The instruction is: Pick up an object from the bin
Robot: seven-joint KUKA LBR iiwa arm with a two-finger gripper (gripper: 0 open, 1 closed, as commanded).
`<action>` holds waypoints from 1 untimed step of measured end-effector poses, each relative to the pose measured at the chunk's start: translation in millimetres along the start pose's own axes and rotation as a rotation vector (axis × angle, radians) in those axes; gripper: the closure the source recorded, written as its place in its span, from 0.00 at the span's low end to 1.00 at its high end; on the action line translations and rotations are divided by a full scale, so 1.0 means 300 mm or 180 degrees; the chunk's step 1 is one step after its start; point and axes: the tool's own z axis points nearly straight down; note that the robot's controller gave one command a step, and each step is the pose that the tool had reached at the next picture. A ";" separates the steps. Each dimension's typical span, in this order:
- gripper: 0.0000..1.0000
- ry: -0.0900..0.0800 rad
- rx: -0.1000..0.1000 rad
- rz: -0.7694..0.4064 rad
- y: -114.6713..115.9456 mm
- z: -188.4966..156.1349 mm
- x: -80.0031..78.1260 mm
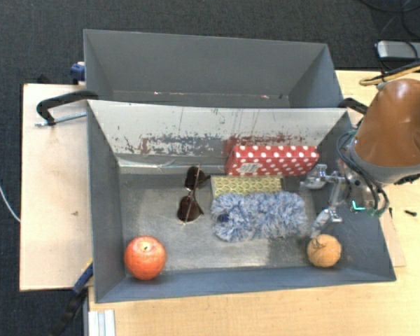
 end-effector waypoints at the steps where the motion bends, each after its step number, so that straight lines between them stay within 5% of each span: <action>1: 0.00 -0.0024 0.0005 -0.0006 0.001 -0.013 -0.007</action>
Offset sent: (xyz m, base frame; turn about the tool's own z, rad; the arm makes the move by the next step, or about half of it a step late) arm -0.0293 0.0281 -0.0613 0.1792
